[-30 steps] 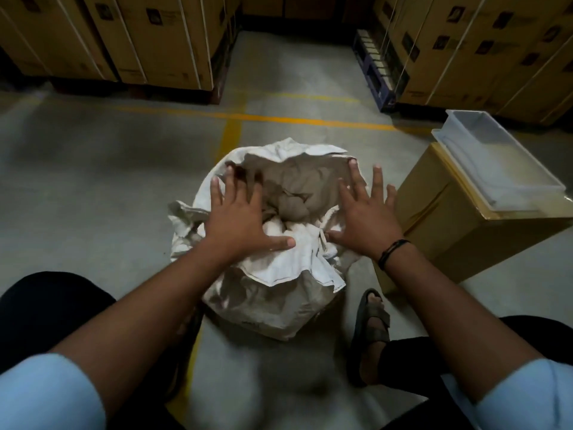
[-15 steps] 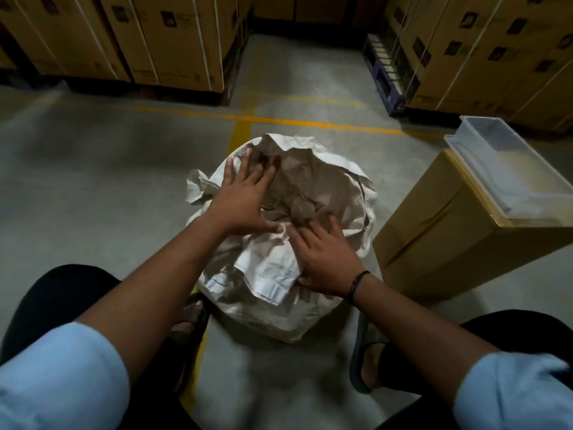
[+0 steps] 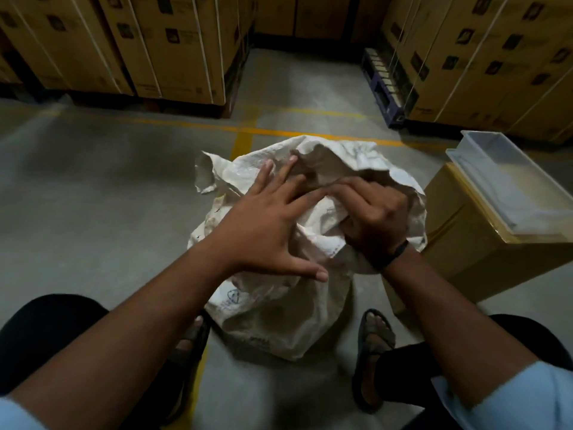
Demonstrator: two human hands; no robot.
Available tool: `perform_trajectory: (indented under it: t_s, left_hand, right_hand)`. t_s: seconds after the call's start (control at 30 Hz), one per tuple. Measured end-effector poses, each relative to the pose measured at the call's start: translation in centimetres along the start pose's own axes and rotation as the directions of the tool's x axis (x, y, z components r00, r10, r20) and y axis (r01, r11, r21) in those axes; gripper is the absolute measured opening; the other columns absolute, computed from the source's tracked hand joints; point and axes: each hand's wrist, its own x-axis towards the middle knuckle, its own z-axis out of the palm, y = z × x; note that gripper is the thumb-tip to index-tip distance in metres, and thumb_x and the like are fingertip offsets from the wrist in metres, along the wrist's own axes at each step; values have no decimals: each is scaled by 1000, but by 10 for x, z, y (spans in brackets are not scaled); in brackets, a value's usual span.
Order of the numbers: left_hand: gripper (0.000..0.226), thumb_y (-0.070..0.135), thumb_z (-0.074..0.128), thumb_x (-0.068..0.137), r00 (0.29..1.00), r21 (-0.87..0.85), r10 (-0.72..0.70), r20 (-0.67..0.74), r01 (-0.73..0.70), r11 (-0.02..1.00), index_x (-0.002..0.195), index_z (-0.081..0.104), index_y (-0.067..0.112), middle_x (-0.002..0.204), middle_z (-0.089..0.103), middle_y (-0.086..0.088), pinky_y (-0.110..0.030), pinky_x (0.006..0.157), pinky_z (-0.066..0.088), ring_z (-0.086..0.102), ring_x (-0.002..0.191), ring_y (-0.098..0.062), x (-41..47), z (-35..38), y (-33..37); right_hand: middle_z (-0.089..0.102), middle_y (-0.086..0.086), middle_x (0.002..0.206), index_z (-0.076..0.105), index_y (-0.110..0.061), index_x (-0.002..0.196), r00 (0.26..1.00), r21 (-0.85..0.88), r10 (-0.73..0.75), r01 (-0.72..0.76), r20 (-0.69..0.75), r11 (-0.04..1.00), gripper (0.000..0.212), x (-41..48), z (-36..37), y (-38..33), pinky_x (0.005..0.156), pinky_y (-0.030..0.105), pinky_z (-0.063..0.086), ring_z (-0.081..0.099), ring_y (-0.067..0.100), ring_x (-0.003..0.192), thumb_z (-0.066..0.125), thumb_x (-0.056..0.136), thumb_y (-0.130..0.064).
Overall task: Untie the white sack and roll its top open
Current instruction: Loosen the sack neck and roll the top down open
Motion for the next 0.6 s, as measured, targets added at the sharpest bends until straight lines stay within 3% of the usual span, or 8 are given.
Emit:
perform_trajectory:
  t_s: [0.07,0.13,0.23,0.3,0.4,0.47,0.53,0.6]
  left_hand:
    - [120,87,58,67,999,61,-29,-33,31,998,163,21,26,162,33,-11,-56,126,5,-1,159,-31,1,-3,6]
    - [103,62,72,68,993,87,-65,-103,74,993,157,36,23,154,43,-11,-57,126,9,12,158,-33,6,-1,1]
    - [50,16,63,74,961,96,-48,-272,76,992,124,69,22,134,62,-8,-57,123,20,37,150,-34,16,7,-25]
    - [43,2,63,70,955,105,-9,-296,42,994,104,77,24,128,67,-6,-56,122,24,45,144,-35,20,14,-50]
    - [29,3,75,71,937,163,92,-336,-39,986,86,76,29,130,66,-5,-53,118,30,49,138,-38,17,23,-82]
    - [16,14,76,78,927,186,94,-364,-27,982,79,73,29,129,67,-1,-49,111,35,49,134,-36,10,26,-95]
    - [11,20,76,79,927,198,31,-374,47,979,77,72,30,128,67,4,-46,104,32,47,131,-34,5,24,-103]
    - [17,22,80,78,953,171,-120,-279,172,970,86,75,36,131,66,7,-43,102,28,45,130,-34,6,20,-108]
  right_hand:
    - [73,12,85,75,-7,92,995,106,53,-43,-86,993,17,12,-10,-6,53,41,50,66,34,65,59,95,-13]
    - [72,10,82,74,-7,88,985,148,145,-130,-93,980,13,20,-11,-12,56,42,52,68,34,69,61,90,-4]
    - [70,7,89,70,-12,93,950,157,292,-306,106,939,25,25,0,-8,63,45,53,68,34,82,55,74,-6]
    - [69,8,111,69,-18,108,890,168,278,-356,361,919,42,25,8,-1,77,47,54,65,33,102,55,68,-18]
    - [17,4,168,41,-37,147,625,-41,199,-258,755,965,79,16,16,9,114,65,25,24,35,150,56,73,-59]
    - [-12,-2,169,17,-44,156,500,-141,279,-296,820,945,105,7,16,20,118,68,2,-5,34,156,43,67,-92]
    - [-17,0,168,4,-45,157,377,-224,408,-444,832,867,120,0,10,32,120,66,3,-7,35,156,31,57,-106]
    - [-11,7,169,4,-43,158,212,-292,474,-559,855,776,123,-8,5,46,121,60,19,12,39,154,29,56,-107]
